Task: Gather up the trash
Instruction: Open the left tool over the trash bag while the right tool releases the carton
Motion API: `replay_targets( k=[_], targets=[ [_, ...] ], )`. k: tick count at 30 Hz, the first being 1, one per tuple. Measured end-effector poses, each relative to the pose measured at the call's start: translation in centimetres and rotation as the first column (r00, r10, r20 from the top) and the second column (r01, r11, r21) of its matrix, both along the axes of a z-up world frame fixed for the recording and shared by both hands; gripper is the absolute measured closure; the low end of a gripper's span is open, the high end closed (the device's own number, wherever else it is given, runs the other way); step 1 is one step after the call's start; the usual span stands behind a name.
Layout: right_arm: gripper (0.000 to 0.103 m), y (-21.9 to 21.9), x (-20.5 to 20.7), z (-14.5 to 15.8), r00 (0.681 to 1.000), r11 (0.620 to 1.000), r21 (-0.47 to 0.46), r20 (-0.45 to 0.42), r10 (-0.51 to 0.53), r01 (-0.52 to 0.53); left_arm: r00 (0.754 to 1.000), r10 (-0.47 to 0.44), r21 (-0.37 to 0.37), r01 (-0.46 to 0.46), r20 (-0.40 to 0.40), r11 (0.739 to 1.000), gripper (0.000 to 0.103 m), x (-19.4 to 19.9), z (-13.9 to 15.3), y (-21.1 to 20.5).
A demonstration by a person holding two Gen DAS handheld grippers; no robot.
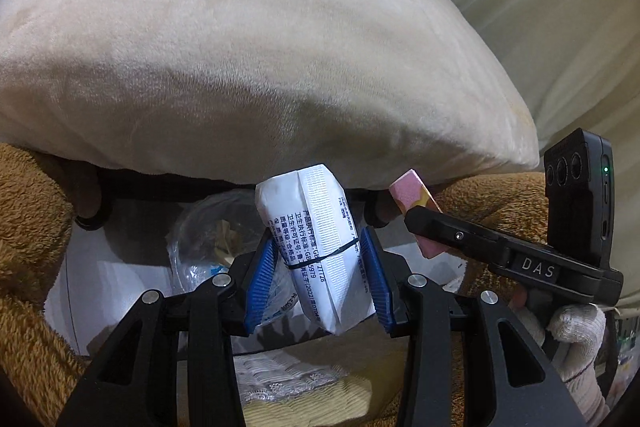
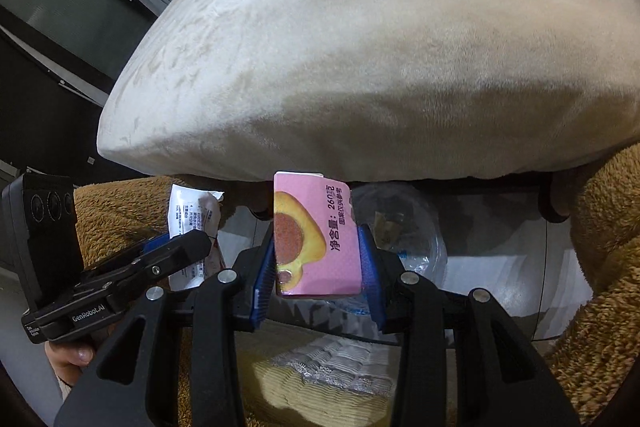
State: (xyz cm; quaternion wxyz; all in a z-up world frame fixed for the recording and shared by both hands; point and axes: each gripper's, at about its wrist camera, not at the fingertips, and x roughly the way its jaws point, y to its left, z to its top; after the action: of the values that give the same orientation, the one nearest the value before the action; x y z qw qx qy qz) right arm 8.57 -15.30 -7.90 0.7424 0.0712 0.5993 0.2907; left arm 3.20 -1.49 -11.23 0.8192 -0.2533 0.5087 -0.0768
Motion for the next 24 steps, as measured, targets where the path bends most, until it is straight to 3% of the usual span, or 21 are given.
replay_targets(
  k=[10,24],
  targets=[
    [0.064,0.8,1.6,-4.4,0.984,0.998,-0.062,-0.175,-0.036,0.026,0.985,-0.011,0.063,0.022,-0.171,0.998,0.061,1.7,-4.5,-0.8],
    [0.064,1.4,2.9,-7.7,0.962,0.993,-0.115,-0.266,-0.06,0.031,0.949,-0.011,0.078,0.038,-0.315,0.996,0.061,3.2,-8.1,-1.0]
  ],
)
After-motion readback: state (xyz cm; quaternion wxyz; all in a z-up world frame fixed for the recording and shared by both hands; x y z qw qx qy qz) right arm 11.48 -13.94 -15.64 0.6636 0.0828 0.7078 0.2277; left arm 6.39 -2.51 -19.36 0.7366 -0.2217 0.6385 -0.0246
